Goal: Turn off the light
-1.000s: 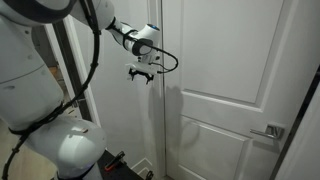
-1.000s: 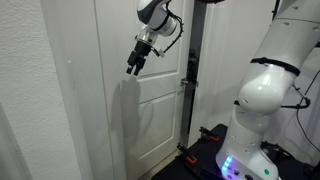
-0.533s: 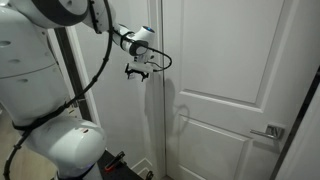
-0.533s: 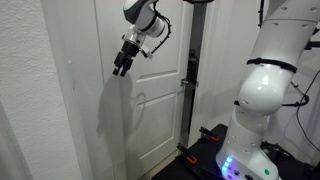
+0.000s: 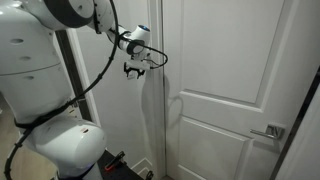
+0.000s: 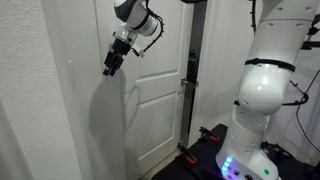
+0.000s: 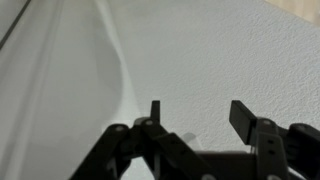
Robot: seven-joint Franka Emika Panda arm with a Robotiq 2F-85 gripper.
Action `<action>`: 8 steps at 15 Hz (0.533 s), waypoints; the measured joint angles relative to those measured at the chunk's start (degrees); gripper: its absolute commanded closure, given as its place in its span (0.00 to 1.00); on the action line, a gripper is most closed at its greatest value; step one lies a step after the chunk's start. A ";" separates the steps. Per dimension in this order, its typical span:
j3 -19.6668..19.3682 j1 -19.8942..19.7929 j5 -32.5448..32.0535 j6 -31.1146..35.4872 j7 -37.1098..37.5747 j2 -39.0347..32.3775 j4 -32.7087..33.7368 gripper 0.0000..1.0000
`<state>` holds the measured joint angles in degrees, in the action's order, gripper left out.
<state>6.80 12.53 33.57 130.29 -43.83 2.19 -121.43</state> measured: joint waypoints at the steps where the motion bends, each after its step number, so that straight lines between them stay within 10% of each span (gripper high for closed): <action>1: 0.39 0.01 0.00 0.35 0.00 0.01 0.26 0.64; 5: 1.92 0.05 0.00 5.34 -1.06 0.12 0.41 0.95; 8: 2.85 0.14 0.41 9.07 -2.54 0.27 0.00 1.00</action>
<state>9.65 12.67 33.98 139.36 -46.37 2.46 -121.43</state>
